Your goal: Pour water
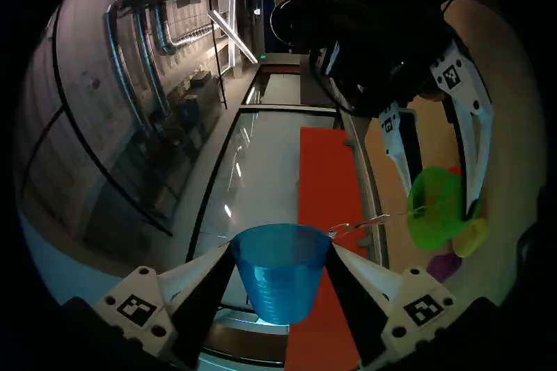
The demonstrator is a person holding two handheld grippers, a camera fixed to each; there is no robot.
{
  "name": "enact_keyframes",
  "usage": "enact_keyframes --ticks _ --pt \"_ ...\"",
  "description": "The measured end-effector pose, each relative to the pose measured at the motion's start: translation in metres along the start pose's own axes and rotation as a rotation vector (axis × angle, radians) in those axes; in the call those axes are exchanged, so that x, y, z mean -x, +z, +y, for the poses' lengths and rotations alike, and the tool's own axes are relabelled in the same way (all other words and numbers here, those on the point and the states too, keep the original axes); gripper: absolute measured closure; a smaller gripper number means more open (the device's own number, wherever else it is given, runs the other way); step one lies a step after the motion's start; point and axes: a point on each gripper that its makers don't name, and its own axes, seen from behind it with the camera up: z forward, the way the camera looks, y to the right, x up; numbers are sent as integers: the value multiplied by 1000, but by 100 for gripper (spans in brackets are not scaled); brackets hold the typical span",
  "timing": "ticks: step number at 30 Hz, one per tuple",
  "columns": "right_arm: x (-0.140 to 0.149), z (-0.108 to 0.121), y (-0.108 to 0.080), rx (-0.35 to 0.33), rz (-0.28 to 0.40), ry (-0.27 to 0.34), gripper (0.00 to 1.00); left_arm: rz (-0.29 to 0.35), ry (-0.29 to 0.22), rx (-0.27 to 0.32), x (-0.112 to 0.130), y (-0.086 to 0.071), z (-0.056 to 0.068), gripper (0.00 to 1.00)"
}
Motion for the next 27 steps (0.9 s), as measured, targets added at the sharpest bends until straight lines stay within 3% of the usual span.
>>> enact_keyframes --ticks 27 --pt "-4 1 0 5 10 0 10 7 111 -2 -9 -1 1 13"
